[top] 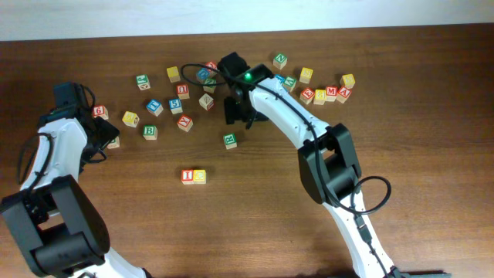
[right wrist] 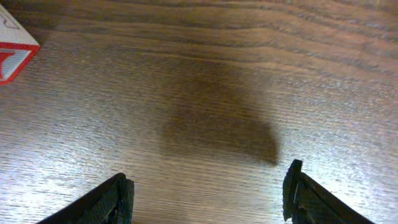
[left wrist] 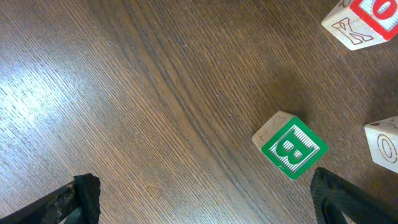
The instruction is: Spell out ICRA
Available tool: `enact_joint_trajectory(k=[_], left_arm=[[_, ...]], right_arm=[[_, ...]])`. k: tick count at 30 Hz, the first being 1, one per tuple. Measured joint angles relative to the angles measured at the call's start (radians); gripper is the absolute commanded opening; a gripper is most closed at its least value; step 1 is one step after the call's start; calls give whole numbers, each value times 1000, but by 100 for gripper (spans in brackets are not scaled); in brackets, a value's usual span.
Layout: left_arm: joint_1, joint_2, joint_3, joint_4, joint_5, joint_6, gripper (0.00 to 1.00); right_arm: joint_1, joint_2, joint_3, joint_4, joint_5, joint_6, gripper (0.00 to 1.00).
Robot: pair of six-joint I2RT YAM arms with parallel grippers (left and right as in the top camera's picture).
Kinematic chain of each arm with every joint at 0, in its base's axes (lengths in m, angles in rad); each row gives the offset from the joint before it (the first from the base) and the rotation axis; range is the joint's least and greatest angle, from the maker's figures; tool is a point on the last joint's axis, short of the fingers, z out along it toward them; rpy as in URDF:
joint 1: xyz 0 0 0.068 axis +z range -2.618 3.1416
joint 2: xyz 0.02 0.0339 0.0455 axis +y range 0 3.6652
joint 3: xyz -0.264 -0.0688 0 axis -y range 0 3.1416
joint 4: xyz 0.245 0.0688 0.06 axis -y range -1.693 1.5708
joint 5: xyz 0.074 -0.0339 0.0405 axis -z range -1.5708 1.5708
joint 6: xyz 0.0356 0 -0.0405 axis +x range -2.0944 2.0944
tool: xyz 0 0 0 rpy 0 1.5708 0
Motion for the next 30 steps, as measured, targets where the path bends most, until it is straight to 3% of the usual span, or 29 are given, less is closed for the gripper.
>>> enact_joint_trajectory(k=[2,30], left_arm=[[0,0,0,0,0,0,99],[0,0,0,0,0,0,99]], right_arm=[[4,0,0,0,0,-24,21],[23,0,0,-52,-99,-54,18]])
